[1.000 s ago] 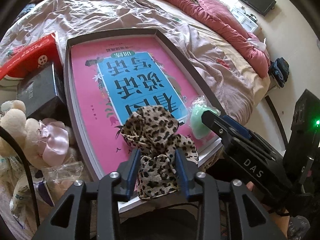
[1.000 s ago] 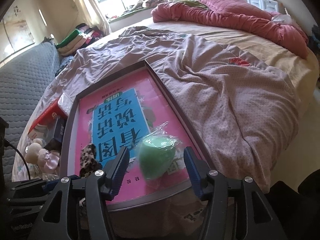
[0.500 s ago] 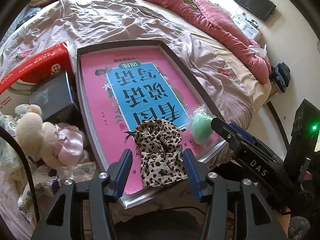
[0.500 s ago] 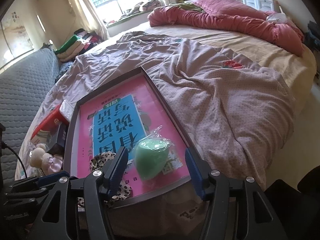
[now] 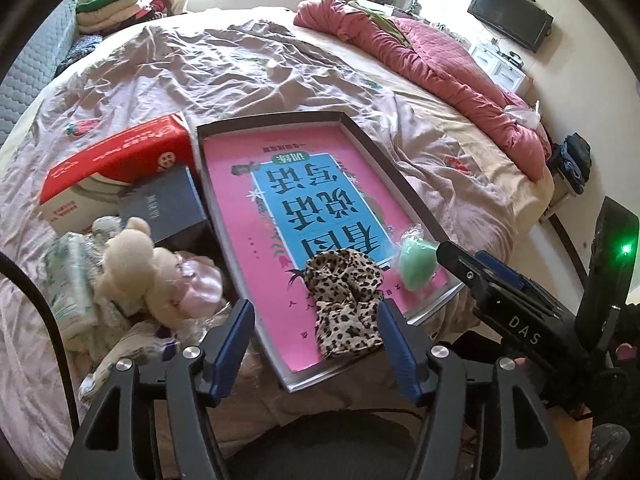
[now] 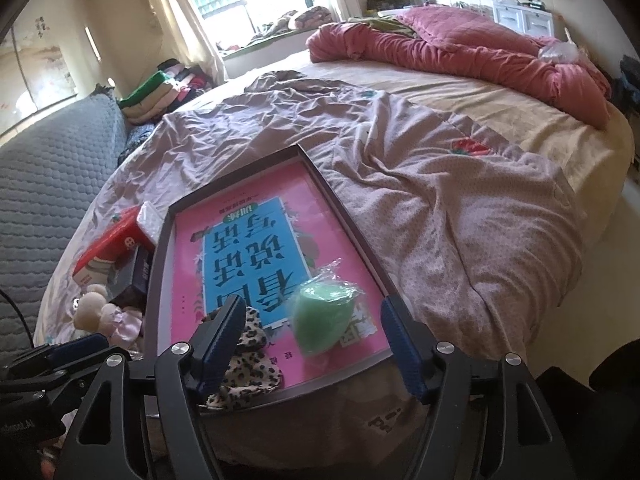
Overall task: Organize soft objects
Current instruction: 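Lower the green sponge onto the pink tray and open the right tool, then grasp the white snack packet with the left tool while the right tool reaches the clear bag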
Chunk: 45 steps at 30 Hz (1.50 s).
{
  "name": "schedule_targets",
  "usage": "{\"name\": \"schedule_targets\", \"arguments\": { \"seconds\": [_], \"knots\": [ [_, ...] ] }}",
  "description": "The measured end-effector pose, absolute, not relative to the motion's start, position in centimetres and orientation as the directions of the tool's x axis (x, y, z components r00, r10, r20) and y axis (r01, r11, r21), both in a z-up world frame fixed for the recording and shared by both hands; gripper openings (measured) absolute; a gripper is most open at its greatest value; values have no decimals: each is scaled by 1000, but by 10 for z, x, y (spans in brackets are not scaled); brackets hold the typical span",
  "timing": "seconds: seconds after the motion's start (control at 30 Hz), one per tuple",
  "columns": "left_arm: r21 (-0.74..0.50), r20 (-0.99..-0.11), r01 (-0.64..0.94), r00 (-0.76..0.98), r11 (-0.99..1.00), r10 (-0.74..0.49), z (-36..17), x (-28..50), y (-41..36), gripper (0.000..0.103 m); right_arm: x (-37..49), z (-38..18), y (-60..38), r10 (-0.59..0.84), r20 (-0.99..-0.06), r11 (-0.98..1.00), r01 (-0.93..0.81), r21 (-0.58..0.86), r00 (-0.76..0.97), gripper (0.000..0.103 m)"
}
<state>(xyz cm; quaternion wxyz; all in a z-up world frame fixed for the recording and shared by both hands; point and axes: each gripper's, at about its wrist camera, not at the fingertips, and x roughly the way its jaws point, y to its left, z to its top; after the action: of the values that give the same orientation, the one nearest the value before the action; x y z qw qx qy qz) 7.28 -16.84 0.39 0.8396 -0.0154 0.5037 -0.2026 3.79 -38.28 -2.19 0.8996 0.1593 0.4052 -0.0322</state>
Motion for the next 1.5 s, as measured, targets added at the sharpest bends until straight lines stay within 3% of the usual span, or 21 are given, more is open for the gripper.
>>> {"name": "schedule_targets", "arguments": {
  "seconds": [0.93, 1.5],
  "knots": [
    [-237, -791, 230, 518, 944, -325, 39, 46, -90, 65, 26, 26, -302, 139, -691, 984, -21, 176, 710, 74],
    [-280, -777, 64, 571, 958, -265, 45, 53, -9, 65, 22, 30, -275, 177, -691, 984, -112, 138, 701, 74]
  ]
}}
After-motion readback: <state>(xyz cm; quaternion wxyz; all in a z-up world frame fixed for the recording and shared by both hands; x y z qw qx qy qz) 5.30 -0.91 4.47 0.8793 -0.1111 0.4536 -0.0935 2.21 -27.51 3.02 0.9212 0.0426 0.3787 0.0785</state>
